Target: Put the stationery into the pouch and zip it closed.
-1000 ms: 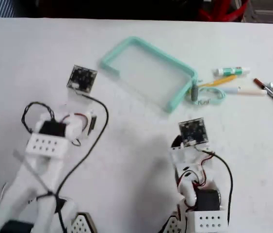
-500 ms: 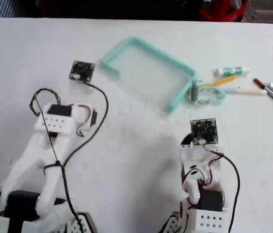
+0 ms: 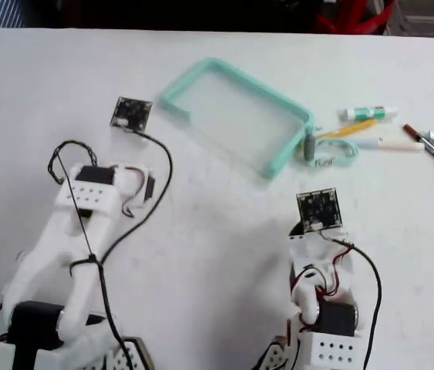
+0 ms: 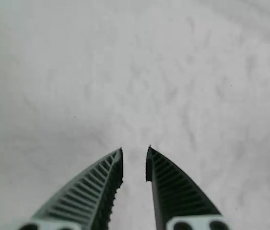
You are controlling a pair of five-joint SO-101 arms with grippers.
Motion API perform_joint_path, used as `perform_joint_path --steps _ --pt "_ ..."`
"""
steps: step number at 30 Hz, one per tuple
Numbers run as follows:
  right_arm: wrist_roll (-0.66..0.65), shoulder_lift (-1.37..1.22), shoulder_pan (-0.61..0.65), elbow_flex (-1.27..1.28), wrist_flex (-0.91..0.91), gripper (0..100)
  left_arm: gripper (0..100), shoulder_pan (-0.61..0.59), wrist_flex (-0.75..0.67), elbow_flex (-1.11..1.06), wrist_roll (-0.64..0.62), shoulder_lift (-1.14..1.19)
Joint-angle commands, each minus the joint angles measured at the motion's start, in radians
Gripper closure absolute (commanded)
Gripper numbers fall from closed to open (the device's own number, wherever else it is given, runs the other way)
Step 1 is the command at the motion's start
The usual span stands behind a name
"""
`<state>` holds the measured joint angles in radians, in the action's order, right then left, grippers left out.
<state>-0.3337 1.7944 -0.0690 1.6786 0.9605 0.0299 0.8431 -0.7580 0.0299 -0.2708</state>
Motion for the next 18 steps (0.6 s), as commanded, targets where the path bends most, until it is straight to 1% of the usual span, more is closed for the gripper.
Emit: perform_joint_path --steps 1,4,10,13,18 --pt "-0.020 0.007 0.007 -0.008 0.002 98.4 90 -0.008 0.000 0.043 -0.012 -0.005" --pt "-0.077 0.005 0.012 -0.005 0.004 97.3 90 -0.007 0.000 0.043 -0.011 -0.005" --pt "-0.078 0.007 0.012 -0.011 -0.002 98.1 90 0.001 -0.008 0.043 -0.009 -0.004" --pt "-0.137 0.007 0.016 -0.020 -0.002 98.1 90 -0.004 -0.008 0.043 -0.009 -0.004" --pt "-0.157 0.004 0.058 -0.163 0.035 98.1 90 -0.005 -0.008 0.043 -0.008 -0.004"
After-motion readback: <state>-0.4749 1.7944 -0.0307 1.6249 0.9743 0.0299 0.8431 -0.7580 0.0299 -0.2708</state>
